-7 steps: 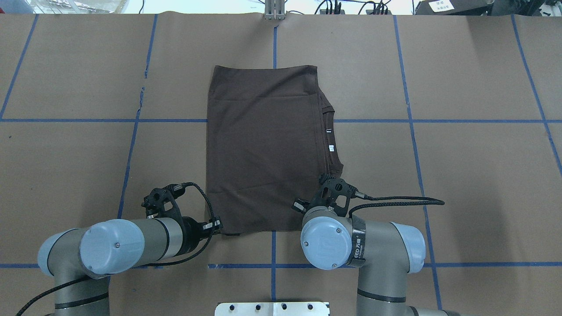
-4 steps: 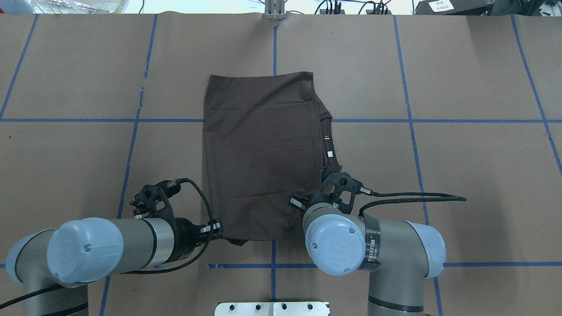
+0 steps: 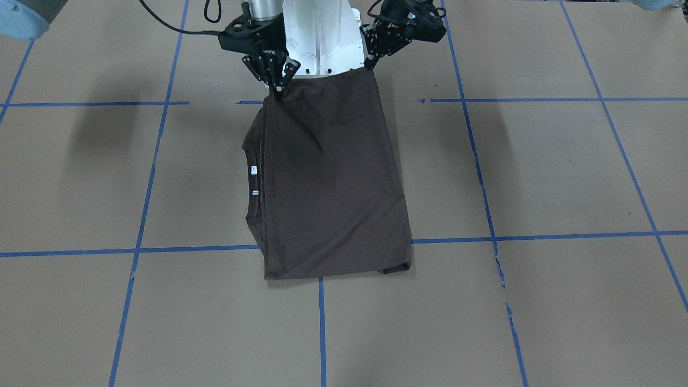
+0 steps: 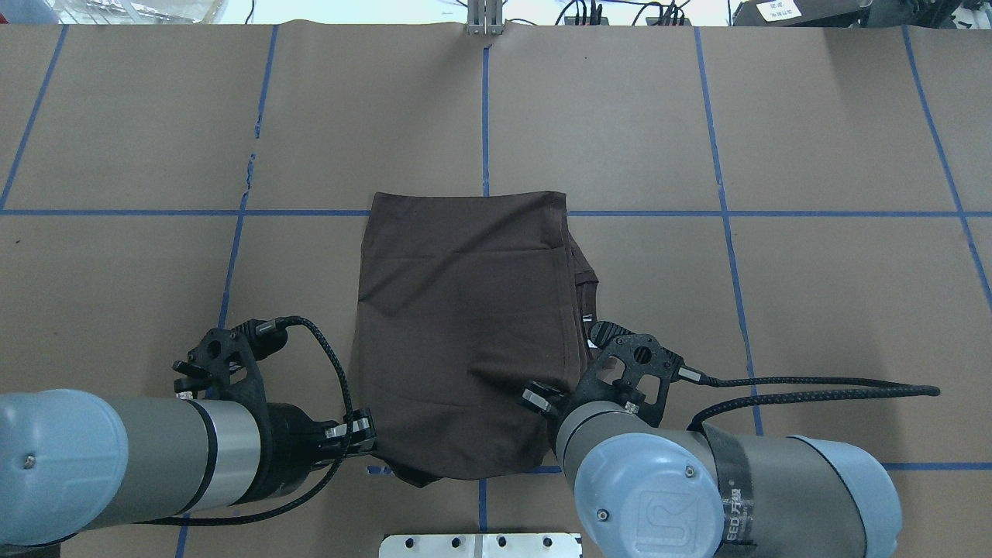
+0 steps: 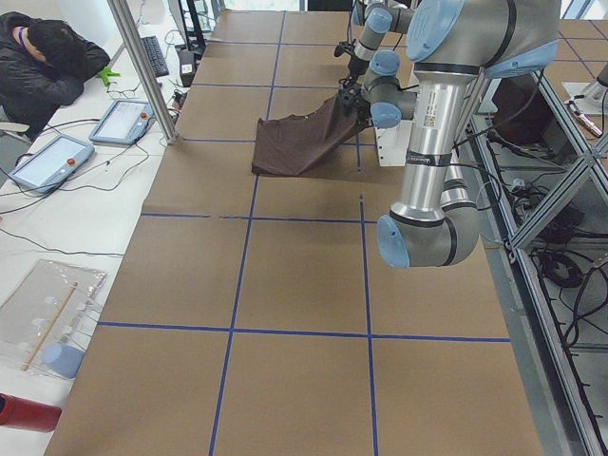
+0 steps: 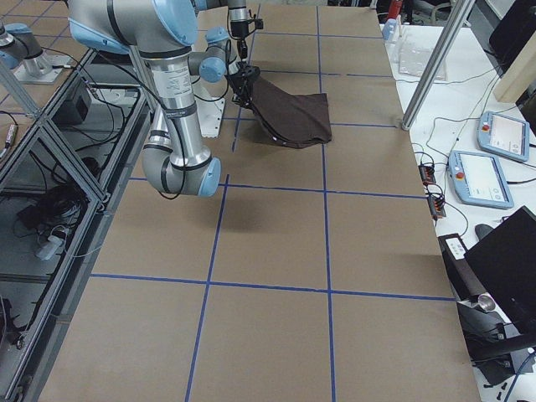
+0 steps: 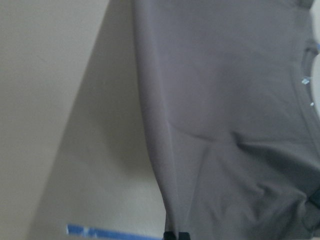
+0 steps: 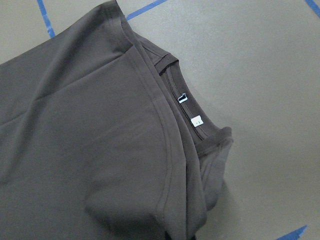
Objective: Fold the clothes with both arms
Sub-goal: 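Lift the near edge with both grippers and fold it away from the robot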
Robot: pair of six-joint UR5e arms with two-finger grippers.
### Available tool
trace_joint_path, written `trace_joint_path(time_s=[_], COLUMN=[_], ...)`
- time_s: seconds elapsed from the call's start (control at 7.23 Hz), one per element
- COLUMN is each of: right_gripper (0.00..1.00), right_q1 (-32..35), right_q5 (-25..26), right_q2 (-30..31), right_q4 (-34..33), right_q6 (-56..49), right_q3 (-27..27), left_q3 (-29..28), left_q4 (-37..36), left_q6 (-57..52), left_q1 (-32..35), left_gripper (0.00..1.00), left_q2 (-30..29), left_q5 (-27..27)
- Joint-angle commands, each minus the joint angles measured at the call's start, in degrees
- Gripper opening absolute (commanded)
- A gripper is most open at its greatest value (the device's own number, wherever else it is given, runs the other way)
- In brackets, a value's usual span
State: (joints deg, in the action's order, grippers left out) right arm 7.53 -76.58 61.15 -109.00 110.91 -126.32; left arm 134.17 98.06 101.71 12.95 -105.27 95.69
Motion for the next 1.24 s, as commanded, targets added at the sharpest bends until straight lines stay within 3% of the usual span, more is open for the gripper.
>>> trace_joint_path(time_s=[0.0, 0.41, 0.55, 1.11], right_gripper=[0.00, 0.00, 0.00, 0.00], right_q1=[2.6, 7.8, 9.3, 14.6], right_q5=[0.0, -0.3, -0.3, -1.2], right_q2=[-0.2, -1.6, -4.4, -7.7], right_q4=[2.5, 6.8, 6.8, 12.3], right_q6=[-0.5, -2.2, -2.5, -4.5], right_q3=[3.4, 8.6, 11.9, 22.4], left_q3=[-3.5, -7.3, -10.3, -24.5], left_q4=[-1.2, -1.4, -1.3, -0.4], left_q6=[-5.6, -14.5, -17.4, -22.3], left_q1=[0.8, 10.1, 13.9, 21.1], left_gripper=[0.00, 0.00, 0.00, 0.00], left_q2=[-3.1, -5.1, -6.8, -14.2], left_q5=[0.4, 1.9, 4.7, 4.9])
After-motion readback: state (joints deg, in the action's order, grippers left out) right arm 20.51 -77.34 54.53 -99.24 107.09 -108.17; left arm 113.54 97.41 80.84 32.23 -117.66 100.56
